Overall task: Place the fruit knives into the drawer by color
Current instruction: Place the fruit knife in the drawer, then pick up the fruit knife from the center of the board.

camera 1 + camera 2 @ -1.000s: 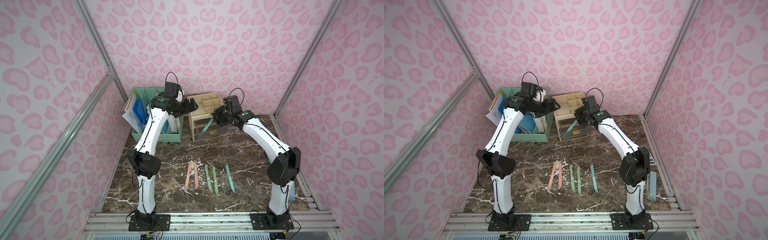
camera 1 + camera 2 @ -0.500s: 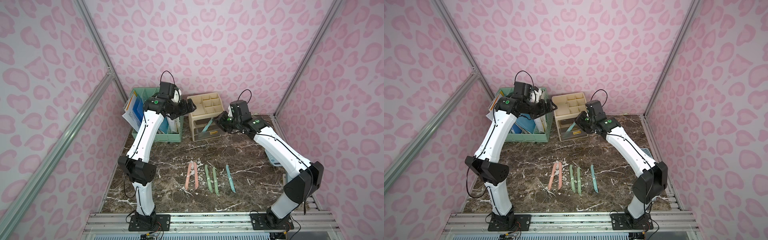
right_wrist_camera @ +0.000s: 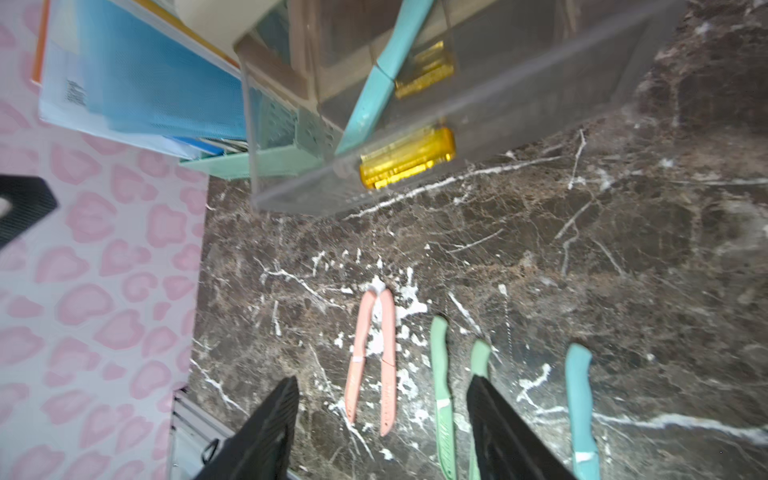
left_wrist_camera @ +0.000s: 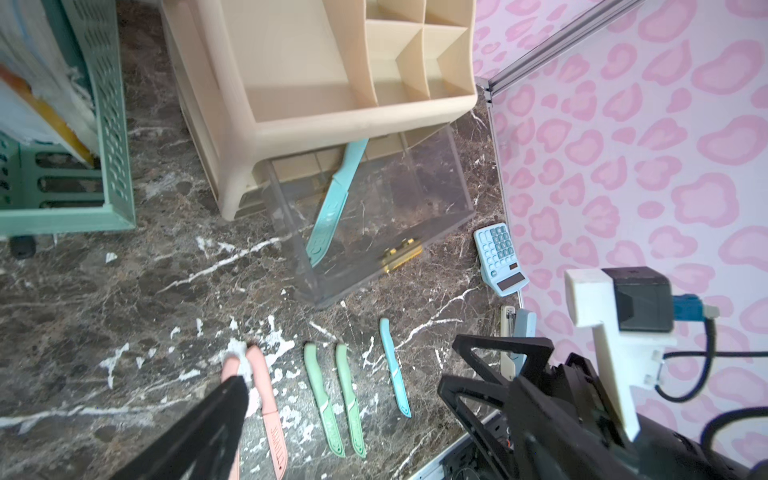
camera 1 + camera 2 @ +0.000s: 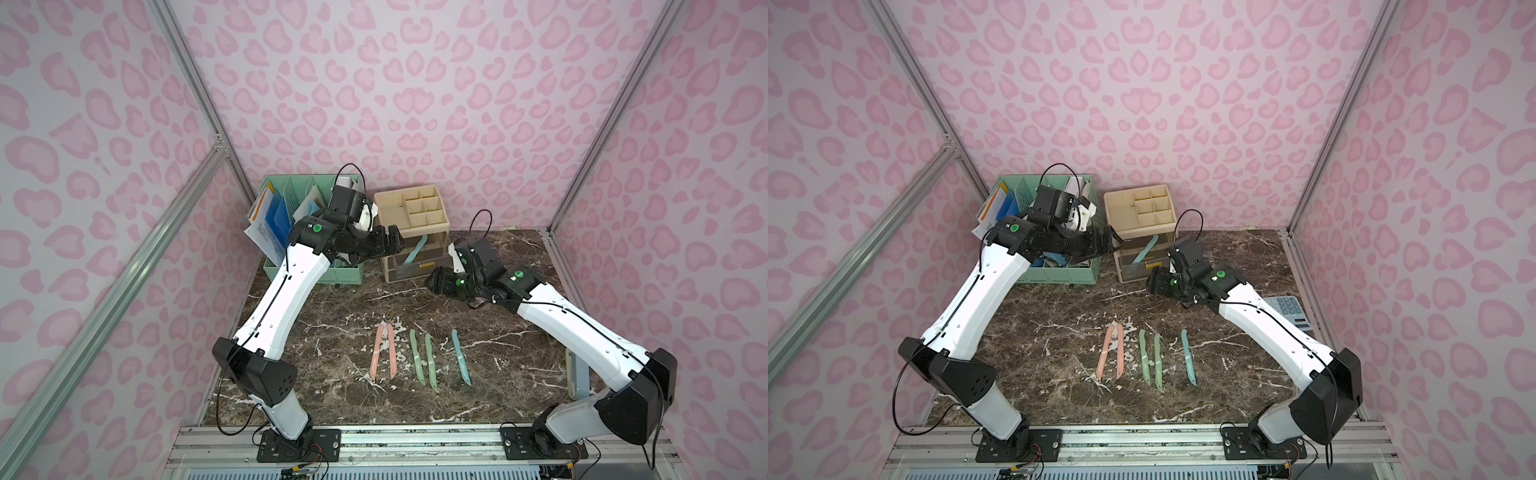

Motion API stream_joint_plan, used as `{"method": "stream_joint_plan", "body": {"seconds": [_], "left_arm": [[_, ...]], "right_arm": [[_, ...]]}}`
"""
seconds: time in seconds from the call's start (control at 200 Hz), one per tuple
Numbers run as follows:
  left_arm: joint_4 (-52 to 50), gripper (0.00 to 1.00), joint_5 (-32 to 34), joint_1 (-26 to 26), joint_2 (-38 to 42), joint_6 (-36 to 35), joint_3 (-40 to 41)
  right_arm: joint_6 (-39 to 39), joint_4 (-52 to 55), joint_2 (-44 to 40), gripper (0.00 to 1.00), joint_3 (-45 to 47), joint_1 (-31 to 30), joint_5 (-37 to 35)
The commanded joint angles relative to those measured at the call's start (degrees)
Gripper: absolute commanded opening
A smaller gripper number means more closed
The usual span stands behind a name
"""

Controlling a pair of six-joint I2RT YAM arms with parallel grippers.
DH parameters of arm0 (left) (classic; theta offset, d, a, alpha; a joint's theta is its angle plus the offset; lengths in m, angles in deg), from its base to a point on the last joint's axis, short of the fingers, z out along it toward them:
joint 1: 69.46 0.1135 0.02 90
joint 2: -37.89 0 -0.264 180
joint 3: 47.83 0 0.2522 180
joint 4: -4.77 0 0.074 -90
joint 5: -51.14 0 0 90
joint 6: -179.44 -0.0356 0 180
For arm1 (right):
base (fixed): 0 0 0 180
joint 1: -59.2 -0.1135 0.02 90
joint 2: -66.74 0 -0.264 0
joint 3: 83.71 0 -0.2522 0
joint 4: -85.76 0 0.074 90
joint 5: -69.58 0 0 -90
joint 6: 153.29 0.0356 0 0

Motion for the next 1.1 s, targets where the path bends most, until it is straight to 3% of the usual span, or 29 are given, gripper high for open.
{"method": "stream_joint_plan", "body": {"seconds": [0.0,0.29,0.585,1.095], "left_arm": [[2.2,0.98,0.2,-1.1,2.9,-0.1,4.0],[7.5,0.98,-0.2,-4.5,10.1,1.0,18.1],[7.8,0.98,-2.6,-6.2,10.4,1.6,22.8],[13.1,0.98,-3.1,-7.2,12.4,1.8,30.5]], "right_arm": [[-2.7,1.7,-2.4,0.69,5.4,-1.2,-4.0],[-4.3,0.5,-3.6,0.72,16.5,-4.8,-8.9],[-6.7,-0.5,-0.4,0.73,22.4,-6.1,-14.0],[-9.5,-7.6,8.0,0.56,27.7,-6.2,-17.7]]}}
